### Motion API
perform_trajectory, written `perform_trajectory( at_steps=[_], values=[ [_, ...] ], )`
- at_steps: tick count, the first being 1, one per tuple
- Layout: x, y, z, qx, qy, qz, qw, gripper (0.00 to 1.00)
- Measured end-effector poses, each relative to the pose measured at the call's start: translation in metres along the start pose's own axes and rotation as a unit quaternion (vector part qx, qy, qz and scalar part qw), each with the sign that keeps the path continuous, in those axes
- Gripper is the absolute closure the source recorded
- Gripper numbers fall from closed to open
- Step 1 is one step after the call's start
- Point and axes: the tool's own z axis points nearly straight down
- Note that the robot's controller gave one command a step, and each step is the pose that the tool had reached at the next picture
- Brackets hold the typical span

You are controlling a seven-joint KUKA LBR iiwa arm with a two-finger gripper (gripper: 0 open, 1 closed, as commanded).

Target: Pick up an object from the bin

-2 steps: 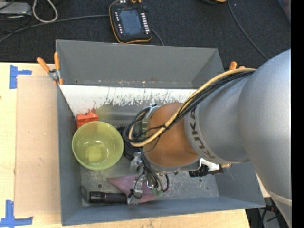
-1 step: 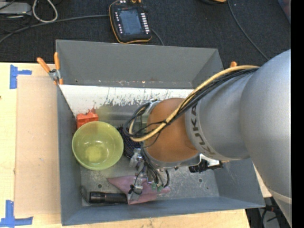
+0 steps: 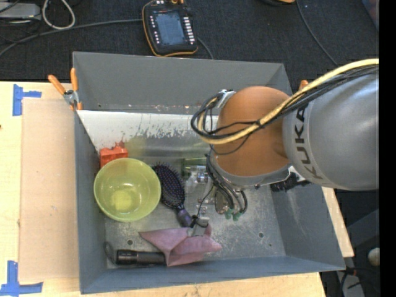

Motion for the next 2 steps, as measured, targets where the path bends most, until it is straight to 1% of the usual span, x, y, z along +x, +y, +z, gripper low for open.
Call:
perform_trajectory(
  at_steps=[1,2],
  values=[
    [-0.007,0.008,0.098,0.002,0.0079,0.045,0.999,0.0],
    [0.032,0.036,0.047,-0.002,-0.0011,-0.038,0.9993,0.0]
  ],
)
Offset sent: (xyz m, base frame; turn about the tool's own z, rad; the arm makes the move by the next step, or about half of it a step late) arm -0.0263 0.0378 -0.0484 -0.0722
